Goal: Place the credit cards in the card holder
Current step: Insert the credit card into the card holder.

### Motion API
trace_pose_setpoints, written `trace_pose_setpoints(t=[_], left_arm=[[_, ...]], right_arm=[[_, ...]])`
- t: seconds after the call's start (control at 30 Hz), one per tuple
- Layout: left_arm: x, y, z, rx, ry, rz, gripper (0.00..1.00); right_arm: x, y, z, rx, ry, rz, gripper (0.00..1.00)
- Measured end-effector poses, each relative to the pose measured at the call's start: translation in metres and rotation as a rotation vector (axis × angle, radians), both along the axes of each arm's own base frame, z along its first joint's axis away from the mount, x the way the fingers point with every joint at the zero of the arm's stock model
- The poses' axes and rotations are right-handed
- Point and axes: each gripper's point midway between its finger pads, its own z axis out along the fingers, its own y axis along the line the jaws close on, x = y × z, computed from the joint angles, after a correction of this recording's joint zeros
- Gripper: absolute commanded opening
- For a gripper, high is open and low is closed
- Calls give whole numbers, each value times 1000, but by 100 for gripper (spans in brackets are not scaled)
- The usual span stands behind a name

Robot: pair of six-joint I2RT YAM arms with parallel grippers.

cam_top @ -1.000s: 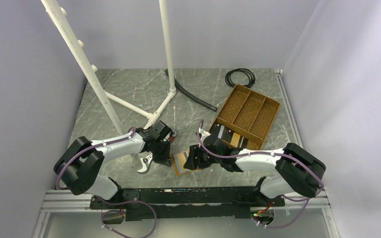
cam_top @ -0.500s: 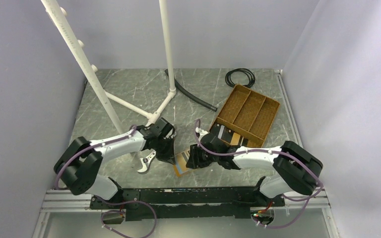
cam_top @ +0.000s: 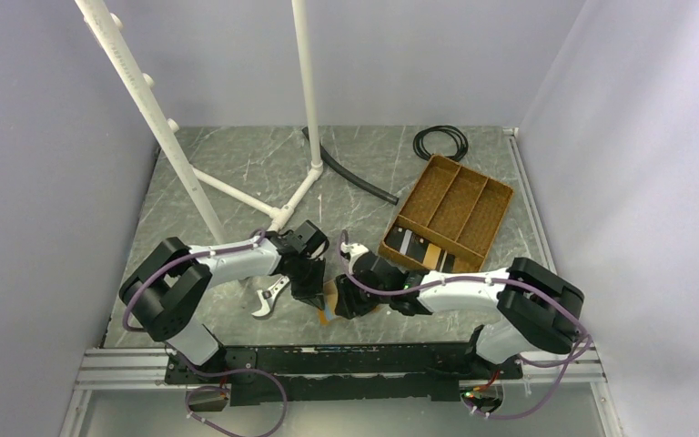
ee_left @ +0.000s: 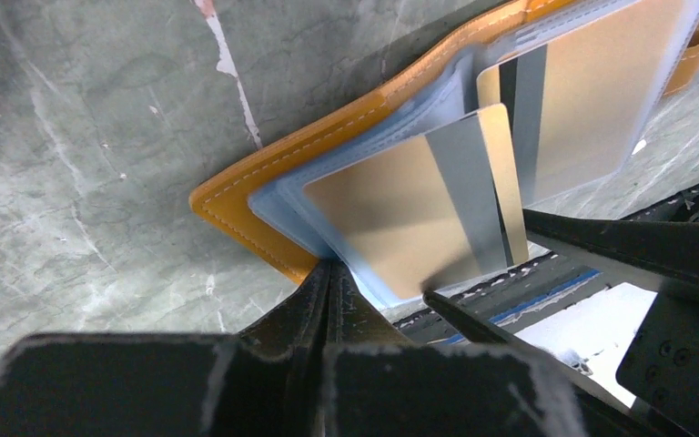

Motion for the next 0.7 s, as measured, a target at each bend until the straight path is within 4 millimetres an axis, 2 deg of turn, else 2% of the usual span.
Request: trace_pose_setpoints(t=[0.2,0.3,0.37,0.4,0.47,0.53,0.6,0.7], left_arm=[[2,6,9,26,-56,-2,23],[4,9,28,1,-105,4,29],[6,9,41,-30,-133,11,32],[7,8,47,-49,-142,15,32],[7,5,54,-89,-147,23,33],[6,3,54,-113,-135,32,35],[3,1,50,-128,-113,38,38],[-2,-4,45,-158,-75,53,39]], right_arm=[[4,-10,2,-51,-18,-35,54],[13,-25,10,-65,-13,-88,58],[19,-33,17,-63,-13,-120,57],[21,-36,19,-63,-14,-132,52],[21,-37,22,-59,-5,-134,33],[21,-35,24,-52,2,-131,20],[21,-31,26,-40,15,-126,16],[21,-27,24,-31,33,-118,15]])
